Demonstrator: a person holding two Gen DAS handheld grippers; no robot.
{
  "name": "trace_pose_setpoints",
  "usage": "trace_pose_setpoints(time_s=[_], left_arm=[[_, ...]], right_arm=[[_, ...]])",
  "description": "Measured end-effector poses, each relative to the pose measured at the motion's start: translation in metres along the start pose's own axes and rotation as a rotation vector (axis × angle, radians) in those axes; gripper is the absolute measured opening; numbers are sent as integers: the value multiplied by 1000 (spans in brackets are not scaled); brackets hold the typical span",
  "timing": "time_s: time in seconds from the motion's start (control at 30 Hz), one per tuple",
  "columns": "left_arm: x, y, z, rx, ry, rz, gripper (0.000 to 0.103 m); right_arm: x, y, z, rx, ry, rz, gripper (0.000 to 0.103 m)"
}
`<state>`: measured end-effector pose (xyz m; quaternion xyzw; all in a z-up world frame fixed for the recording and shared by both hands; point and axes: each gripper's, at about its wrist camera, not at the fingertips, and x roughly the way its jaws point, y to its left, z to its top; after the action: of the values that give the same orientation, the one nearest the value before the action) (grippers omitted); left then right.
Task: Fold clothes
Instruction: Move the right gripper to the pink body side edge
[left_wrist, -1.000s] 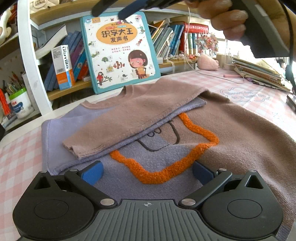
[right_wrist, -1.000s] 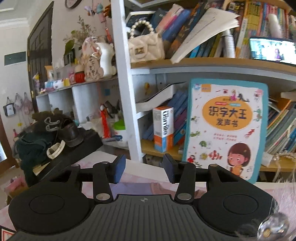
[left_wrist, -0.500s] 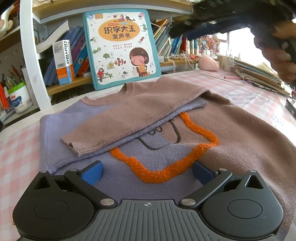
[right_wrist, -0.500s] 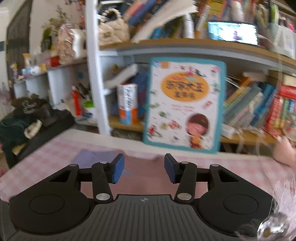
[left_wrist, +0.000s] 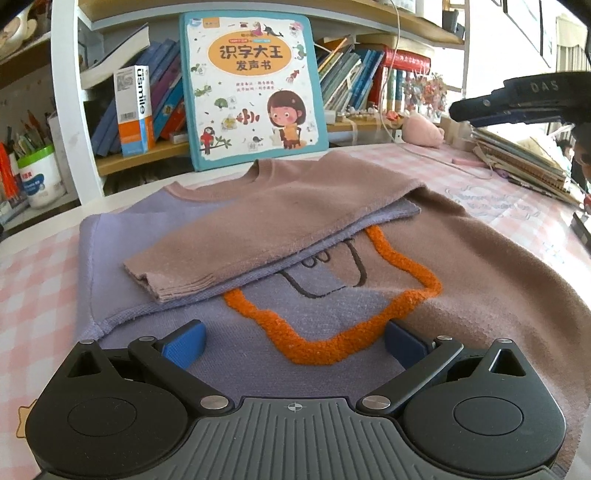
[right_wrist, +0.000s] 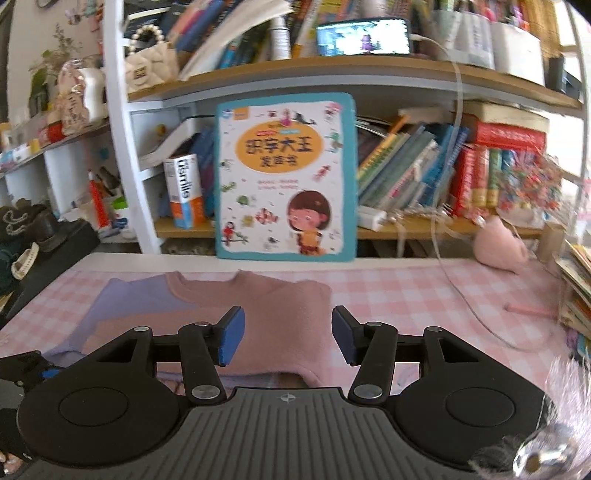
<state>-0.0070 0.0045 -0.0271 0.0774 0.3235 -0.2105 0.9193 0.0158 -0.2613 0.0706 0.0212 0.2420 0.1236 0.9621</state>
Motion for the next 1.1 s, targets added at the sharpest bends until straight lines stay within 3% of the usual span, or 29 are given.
trace_pose_setpoints(time_s=[0.2,0.53,0.8,1.1], left_arm=[[1,-2,0,12,7,11,103],[2,-4,0,14,9,22,103],[0,-5,1,16,5,43,103],[-19,-26,2,100,-33,210,103]], right_arm=[[-2,-6,-25,-41,21,-70,54],[-3,-17,-59,-14,126,-10,58],[-26,-23,-79,2,164,14,64],[-53,-36,-98,71,188,45,65]])
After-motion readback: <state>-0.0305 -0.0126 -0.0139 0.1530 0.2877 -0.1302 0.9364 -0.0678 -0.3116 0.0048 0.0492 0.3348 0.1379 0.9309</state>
